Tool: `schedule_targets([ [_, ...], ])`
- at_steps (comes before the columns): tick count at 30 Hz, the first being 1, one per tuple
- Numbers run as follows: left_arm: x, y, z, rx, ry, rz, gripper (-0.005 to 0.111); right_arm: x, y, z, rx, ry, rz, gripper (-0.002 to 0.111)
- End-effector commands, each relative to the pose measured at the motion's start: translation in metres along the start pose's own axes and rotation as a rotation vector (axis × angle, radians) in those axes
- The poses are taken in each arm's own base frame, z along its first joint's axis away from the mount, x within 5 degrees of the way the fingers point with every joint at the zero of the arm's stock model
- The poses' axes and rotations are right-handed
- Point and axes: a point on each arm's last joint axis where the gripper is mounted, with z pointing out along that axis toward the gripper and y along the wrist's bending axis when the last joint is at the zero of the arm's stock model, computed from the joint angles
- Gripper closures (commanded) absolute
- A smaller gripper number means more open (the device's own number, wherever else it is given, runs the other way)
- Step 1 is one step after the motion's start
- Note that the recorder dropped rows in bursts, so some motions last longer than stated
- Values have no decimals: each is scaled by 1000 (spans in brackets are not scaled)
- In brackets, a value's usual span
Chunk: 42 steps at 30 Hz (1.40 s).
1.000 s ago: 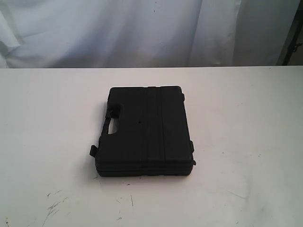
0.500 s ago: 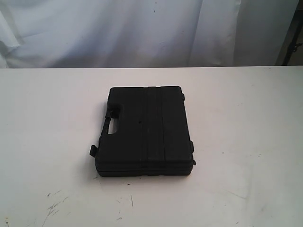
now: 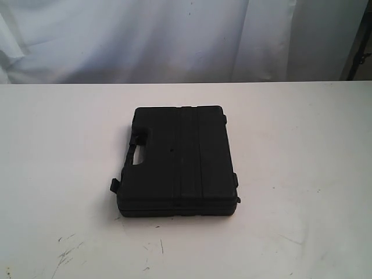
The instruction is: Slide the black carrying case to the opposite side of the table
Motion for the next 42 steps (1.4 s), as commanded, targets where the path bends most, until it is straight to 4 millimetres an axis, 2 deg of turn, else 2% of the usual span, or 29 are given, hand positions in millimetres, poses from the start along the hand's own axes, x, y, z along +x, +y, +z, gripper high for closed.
schedule_targets([
  [1, 0, 0, 0, -2, -12, 1, 107, 8, -2, 0, 23, 73, -22, 108],
  [42, 0, 0, 0, -2, -12, 1, 107, 8, 3, 0, -28, 79, -14, 108],
])
